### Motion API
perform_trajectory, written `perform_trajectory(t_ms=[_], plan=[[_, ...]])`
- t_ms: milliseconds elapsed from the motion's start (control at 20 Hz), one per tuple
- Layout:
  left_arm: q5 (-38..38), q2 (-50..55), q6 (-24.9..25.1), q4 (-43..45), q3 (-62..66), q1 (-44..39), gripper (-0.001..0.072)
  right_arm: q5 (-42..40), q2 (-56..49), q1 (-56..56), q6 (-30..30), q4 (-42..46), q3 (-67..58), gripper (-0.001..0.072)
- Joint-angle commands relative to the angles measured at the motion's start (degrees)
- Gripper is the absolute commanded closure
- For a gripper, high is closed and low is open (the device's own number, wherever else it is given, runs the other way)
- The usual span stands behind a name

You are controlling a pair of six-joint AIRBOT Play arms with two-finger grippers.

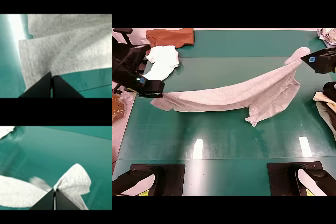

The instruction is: Fold the shirts.

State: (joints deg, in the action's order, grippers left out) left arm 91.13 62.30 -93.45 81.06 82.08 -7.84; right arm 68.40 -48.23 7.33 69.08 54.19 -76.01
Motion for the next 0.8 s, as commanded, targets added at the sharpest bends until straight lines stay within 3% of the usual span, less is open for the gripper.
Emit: perform_trajectory(t_ms=[0, 350, 600, 750], plan=[[1.5, -3.9, 0.0, 0.2, 0.0, 0.0, 0.0687, 1.4, 1.2, -0.3, 0.1, -0.1, -0.1, 0.0698], [6.4, -5.4, 0.0, -3.4, 0.0, 0.0, 0.0686, 9.4, 5.3, -0.3, -0.2, 0.1, 0.0, 0.0698], [3.7, -11.9, -0.7, -5.0, 0.1, 0.0, 0.0687, 9.9, 12.0, -0.3, -0.1, 4.1, 0.0, 0.0698], [8.0, -12.7, -1.0, -7.4, 0.2, 0.0, 0.0687, 12.5, 14.1, -0.3, 0.7, 4.3, -0.1, 0.0698]])
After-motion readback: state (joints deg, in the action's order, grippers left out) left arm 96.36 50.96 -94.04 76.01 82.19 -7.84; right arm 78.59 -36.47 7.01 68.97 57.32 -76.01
